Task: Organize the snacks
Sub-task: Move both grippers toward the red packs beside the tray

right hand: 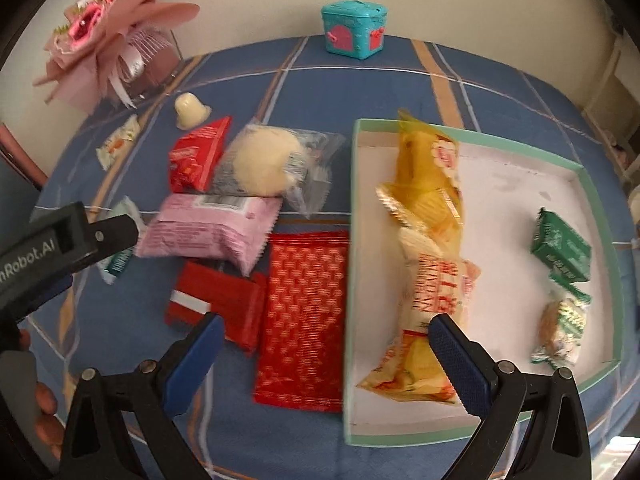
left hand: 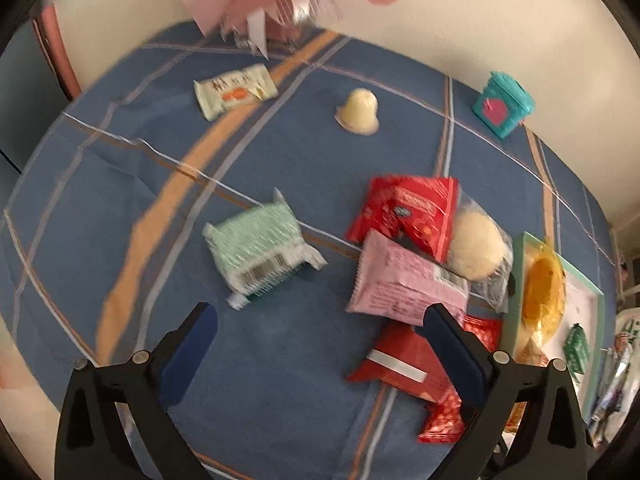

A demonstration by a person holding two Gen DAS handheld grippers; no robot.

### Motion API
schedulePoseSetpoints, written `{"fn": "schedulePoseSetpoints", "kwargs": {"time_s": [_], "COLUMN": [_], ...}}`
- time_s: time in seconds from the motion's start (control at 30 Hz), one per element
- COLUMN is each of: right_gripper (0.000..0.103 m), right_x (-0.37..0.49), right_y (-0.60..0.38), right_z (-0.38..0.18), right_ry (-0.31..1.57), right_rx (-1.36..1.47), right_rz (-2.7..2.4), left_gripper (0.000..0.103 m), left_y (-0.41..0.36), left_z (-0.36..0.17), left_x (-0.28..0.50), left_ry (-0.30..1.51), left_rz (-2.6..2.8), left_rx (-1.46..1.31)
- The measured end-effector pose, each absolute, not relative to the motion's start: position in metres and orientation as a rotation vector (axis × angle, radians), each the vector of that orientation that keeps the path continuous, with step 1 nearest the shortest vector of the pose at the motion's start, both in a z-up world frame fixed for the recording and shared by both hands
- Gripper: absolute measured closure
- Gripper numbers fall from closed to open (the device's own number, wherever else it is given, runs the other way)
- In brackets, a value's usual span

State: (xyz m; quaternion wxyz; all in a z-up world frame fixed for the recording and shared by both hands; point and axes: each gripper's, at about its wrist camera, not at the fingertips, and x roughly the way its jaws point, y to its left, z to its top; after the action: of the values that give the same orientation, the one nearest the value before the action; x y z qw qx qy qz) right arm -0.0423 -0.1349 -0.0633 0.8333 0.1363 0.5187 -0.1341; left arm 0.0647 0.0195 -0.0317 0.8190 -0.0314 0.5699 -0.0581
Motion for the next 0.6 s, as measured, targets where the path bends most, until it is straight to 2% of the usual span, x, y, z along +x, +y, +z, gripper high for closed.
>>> {"fn": "schedulePoseSetpoints", "kwargs": {"time_s": [0.4, 0.6], "right_gripper": [0.000, 0.000], "right_x": [-0.056, -0.055], "right_y": [-0.173, -0.169], "right_z": [-0.066, -0.072], "right_ry": [1.109, 1.144], "right_rx": [0.312, 0.269], "right_rz": [-0.413, -0.400], "left_gripper": [0.001, 0.001], "left_y": [-0.039, -0.045], "left_z": [-0.066, -0.086], "left_x": [0.053, 0.053], "left_ry": [1.333, 1.409], "left_rz": [-0.261, -0.287], "left_rx": [0.085, 0.049]}}
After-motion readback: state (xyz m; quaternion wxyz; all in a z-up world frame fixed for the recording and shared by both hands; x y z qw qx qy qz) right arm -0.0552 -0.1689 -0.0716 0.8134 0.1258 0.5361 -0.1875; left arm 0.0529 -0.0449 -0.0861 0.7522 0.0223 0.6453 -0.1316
